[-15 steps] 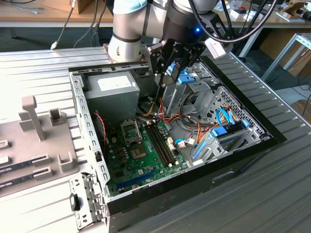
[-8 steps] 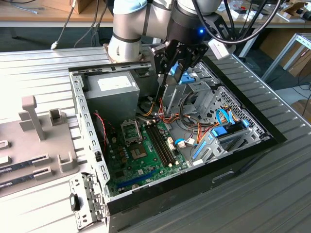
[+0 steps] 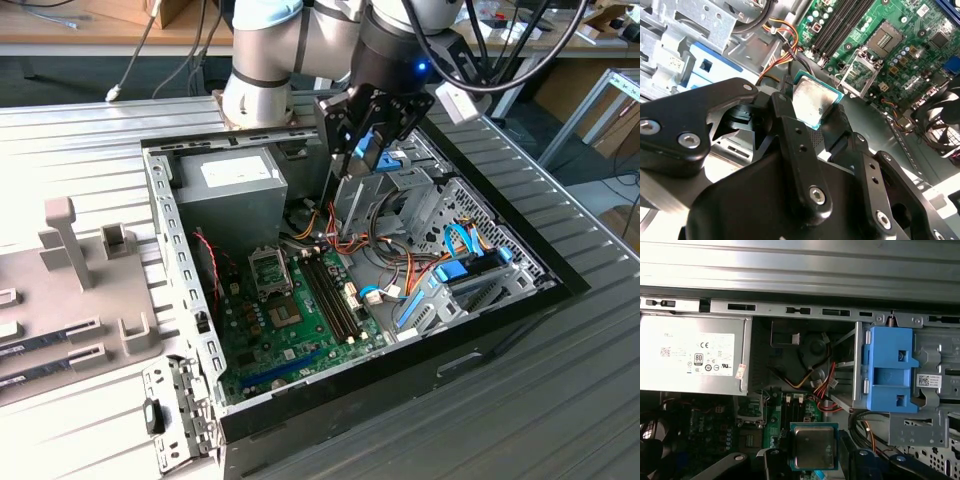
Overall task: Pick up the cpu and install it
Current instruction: 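Pick up the cpu and move it towards the insertion slot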
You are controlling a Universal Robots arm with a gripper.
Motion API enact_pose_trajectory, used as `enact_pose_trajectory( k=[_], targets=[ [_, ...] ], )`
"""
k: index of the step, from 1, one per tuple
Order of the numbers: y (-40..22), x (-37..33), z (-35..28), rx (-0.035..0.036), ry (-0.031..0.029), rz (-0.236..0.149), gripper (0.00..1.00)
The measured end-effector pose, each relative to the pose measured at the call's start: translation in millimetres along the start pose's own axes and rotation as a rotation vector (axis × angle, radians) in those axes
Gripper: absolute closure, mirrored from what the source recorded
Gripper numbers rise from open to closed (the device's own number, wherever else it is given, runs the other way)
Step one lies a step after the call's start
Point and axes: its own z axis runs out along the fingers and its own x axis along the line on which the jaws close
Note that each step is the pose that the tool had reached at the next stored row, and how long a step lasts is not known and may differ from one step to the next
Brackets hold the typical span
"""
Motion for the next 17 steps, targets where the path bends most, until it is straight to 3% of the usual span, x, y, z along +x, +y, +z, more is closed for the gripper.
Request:
enact_pose_trajectory(
  k=[17],
  targets=[
    [-3.1, -19.5, 4.7, 0.0018, 0.0000, 0.000, 0.53]
  ],
)
